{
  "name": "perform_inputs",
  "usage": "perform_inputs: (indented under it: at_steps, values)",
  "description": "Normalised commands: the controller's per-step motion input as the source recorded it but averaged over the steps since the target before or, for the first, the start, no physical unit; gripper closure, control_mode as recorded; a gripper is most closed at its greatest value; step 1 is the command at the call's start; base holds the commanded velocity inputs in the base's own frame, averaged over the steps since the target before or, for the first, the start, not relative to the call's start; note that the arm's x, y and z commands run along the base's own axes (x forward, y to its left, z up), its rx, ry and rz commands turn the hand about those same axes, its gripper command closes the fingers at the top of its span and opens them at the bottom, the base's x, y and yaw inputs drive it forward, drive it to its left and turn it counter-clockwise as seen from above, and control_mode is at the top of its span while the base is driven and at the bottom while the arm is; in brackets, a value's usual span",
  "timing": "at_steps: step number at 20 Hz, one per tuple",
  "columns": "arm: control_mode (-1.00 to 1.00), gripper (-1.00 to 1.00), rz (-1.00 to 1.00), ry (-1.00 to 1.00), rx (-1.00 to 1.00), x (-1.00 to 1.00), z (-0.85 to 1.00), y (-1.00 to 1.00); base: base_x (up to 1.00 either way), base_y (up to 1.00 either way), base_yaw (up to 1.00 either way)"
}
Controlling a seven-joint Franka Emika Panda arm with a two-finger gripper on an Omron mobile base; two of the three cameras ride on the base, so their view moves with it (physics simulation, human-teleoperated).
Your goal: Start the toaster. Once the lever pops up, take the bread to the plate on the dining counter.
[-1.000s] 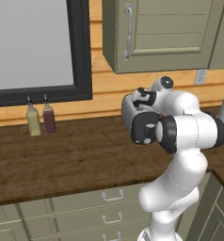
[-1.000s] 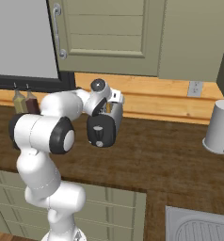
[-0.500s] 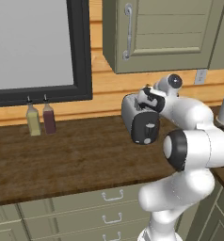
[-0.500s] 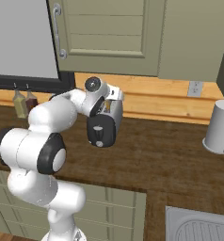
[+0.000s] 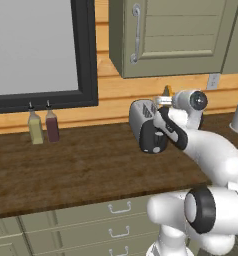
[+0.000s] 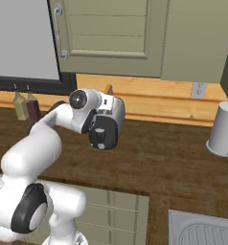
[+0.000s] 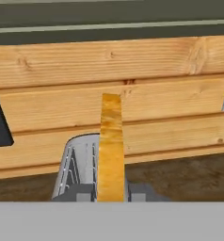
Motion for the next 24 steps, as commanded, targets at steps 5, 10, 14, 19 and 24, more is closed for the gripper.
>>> perform_inputs:
  at_steps: [5, 10, 14, 19, 24]
  values:
    - [-1.00, 1.00, 0.00, 0.05, 0.00, -0.97, 0.71, 0.12, 0.00, 0.00, 0.00]
    - [-1.00, 1.00, 0.00, 0.19, -0.03, -0.95, 0.75, 0.27, 0.00, 0.00, 0.00]
    - [-1.00, 1.00, 0.00, 0.23, -0.01, -0.99, 0.37, 0.09, 0.00, 0.00, 0.00]
    - [-1.00, 1.00, 0.04, 0.16, 0.00, -1.00, 0.00, 0.03, 0.00, 0.00, 0.00]
    - [-1.00, 1.00, 0.10, 0.09, 0.00, -0.92, -0.09, 0.32, 0.00, 0.00, 0.00]
